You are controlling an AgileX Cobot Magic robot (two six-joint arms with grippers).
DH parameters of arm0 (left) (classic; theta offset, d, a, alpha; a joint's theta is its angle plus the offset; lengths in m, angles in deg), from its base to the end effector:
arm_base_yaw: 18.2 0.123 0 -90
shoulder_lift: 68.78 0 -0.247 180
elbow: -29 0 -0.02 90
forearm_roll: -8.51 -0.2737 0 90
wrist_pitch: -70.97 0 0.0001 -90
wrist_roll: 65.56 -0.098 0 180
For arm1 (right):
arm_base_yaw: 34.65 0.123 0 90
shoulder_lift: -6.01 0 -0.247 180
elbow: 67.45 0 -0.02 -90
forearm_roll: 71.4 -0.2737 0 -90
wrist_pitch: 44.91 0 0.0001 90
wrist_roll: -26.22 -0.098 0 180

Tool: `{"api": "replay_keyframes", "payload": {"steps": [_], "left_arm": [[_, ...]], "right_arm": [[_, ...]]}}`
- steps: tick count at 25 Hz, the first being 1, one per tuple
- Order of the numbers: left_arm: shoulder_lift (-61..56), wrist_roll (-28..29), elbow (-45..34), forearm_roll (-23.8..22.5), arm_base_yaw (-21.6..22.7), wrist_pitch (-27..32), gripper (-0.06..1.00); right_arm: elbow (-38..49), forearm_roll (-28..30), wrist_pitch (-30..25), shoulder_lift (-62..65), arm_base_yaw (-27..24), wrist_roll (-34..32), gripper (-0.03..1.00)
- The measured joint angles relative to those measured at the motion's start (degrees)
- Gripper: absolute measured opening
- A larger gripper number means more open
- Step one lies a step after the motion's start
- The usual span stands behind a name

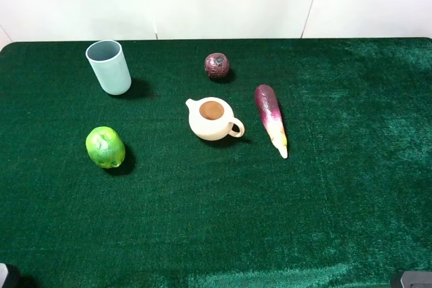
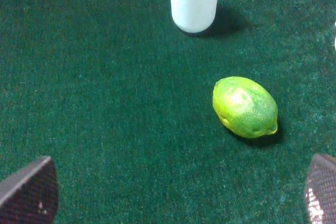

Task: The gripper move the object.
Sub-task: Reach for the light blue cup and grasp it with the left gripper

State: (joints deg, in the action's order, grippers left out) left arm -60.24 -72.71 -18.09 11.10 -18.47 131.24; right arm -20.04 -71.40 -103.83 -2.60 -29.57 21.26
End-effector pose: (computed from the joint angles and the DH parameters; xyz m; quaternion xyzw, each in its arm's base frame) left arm 0.0584 -0.0041 0.2879 0.0557 0.8455 0.0093 0.5309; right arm 0.0601 0.0053 0.2881 -0.0009 0.8431 0.0471 0.5357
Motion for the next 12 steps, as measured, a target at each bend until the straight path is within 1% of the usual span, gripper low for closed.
{"api": "replay_keyframes", "payload": {"steps": [12], "left_arm": [[0.0,0.0,0.0,0.0,0.0,0.0,0.95]], "right_arm": [[0.0,0.0,0.0,0.0,0.0,0.0,0.69]]}}
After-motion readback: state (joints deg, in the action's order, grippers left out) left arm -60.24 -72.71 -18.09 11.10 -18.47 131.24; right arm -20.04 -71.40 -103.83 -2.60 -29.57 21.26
